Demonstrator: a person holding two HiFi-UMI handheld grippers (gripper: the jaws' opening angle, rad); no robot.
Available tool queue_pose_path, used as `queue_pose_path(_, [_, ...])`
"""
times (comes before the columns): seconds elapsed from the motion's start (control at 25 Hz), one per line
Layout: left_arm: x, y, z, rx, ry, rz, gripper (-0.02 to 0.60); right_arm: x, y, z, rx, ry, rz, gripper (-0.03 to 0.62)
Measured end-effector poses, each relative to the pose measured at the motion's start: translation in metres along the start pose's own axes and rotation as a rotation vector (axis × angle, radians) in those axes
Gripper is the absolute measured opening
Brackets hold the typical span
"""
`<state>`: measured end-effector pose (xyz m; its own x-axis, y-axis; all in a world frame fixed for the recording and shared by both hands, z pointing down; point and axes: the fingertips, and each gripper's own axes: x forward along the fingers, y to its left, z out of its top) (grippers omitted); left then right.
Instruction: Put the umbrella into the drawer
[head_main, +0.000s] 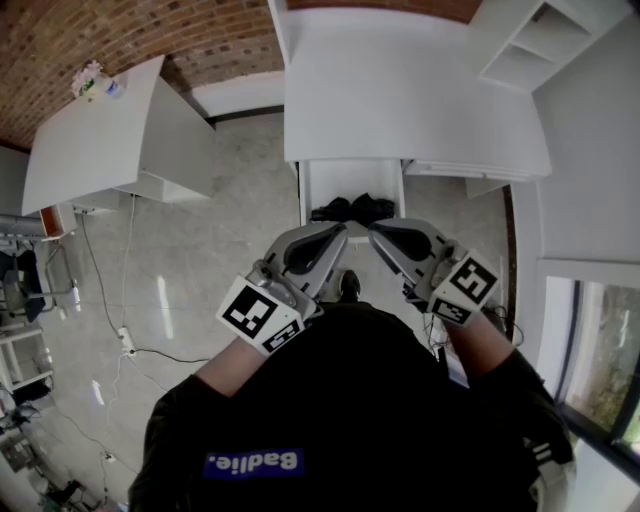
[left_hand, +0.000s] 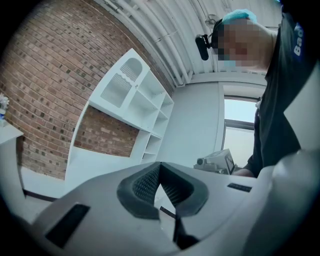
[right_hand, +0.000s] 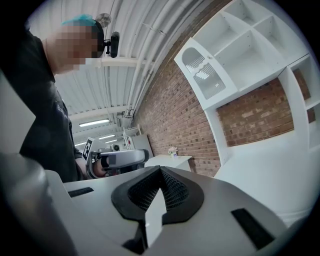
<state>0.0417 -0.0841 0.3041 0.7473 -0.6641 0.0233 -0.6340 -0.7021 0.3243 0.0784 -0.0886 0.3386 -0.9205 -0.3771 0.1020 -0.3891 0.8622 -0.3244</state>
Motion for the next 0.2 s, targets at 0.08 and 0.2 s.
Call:
queue_pose_path(0.08, [0.0017, 0.0002, -0.001, -0.001, 0.0, 0.003, 0.002, -0.0014, -0.002, -0.0012, 0.001, 0.005, -0.001, 0.029])
queue_pose_path(0.2, [0.0044, -0.0001, -0.0038, -0.001, 0.002, 0.005, 0.002, -0.0021, -0.0046, -0.0024, -0.01, 0.007, 0.005, 0.029])
